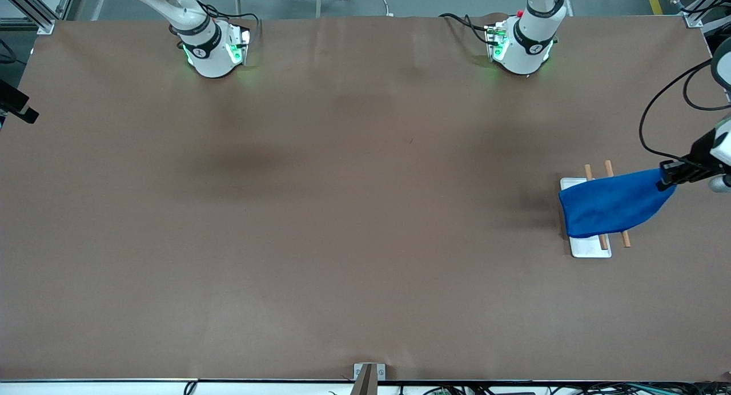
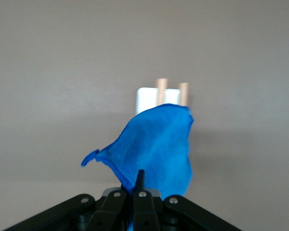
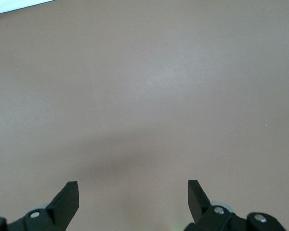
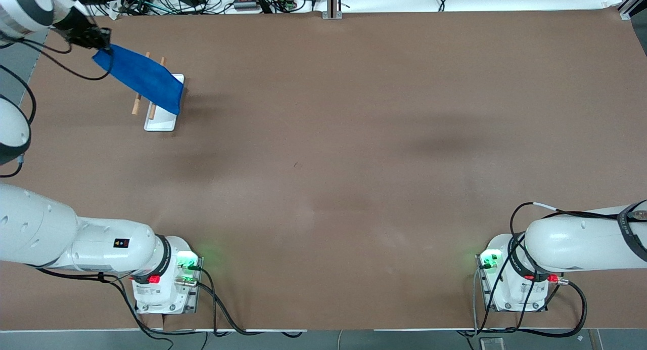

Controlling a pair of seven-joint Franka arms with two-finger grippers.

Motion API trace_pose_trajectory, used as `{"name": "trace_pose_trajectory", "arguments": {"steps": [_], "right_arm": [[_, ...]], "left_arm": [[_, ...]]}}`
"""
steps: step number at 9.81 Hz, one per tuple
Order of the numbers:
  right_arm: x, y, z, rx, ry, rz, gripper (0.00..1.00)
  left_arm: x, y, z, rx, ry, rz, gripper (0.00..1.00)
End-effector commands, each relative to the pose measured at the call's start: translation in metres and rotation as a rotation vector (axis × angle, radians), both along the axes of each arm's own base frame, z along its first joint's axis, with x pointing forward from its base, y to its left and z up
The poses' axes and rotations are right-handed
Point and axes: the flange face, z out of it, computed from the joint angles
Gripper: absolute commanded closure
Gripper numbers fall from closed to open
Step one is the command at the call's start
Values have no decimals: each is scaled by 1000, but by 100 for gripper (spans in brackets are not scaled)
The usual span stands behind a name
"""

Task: Right arm passes towel to left arm to hang
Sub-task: 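Carry the towel with the left gripper and drape it over the dowel rods, then open the left gripper to release the towel onto the rods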

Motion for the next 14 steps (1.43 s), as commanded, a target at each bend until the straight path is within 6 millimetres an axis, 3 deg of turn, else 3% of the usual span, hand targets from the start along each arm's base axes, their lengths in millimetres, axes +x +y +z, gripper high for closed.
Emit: {"name": "trace_pose_trajectory", "arguments": {"steps": [1, 3, 4, 5, 6, 8, 9, 11, 13, 14], "right_arm": [[0, -1, 3, -4, -1, 6, 0], [0, -1, 3, -5, -1, 6, 0], [0, -1, 3, -4, -1, 6, 0], [0, 0, 3, -6, 1, 8, 0], [0, 0, 3, -4, 1, 8, 0], [0, 0, 3, -6, 3, 8, 0], [0, 0, 3, -6, 1, 8, 0], [0, 0, 3, -4, 1, 8, 0], [0, 0, 3, -4, 3, 8, 0], [0, 1, 3, -6, 1, 9, 0]], "left_arm": [[-9, 26, -22, 26, 35, -37, 100], [-13, 31, -41, 20, 73, -24, 96], [-17, 40, -48, 17, 88, -3, 72], [-19, 43, -56, 14, 103, 6, 20], [-17, 45, -50, 16, 91, 12, 0], [-6, 46, -13, 35, 25, 1, 0], [4, 31, -2, 38, 3, -18, 0], [11, -23, 23, 2, -29, 12, 0], [4, -90, 51, -33, 13, 14, 0], [-9, -137, 75, 16, 51, 8, 0]]}}
